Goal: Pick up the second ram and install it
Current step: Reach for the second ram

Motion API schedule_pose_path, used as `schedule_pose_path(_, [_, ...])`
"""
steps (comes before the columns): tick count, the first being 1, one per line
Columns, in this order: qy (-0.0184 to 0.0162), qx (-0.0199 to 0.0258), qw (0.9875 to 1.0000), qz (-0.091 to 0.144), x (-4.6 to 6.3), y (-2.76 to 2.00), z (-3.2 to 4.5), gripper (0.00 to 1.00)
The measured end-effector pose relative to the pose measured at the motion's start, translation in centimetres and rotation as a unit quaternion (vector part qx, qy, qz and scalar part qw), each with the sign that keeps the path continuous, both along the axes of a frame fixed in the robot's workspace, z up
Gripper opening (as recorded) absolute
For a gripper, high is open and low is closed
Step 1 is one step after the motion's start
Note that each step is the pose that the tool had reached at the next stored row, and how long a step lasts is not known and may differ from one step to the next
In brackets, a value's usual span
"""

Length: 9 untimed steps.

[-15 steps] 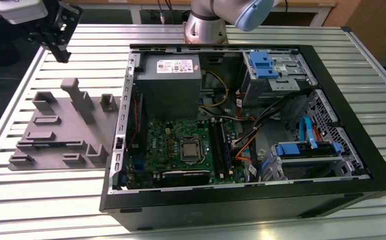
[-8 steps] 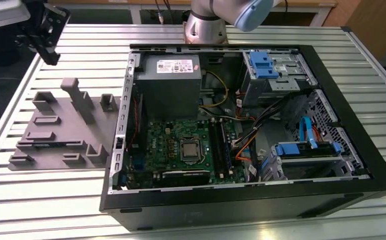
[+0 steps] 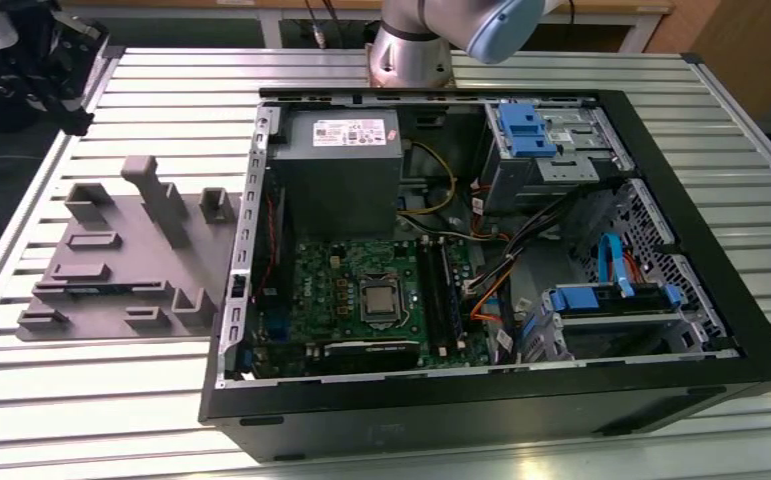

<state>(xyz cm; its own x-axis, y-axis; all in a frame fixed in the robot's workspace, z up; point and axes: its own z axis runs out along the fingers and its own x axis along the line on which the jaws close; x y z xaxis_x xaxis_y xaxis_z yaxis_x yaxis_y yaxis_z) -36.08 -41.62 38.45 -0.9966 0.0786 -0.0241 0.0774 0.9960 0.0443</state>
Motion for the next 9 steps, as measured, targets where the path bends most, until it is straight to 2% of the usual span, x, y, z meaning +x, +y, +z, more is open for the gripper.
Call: schedule_pose_path(9, [0.0000,0.0000,1.0000,0.000,-2.9,-0.40,-0.13,0.11])
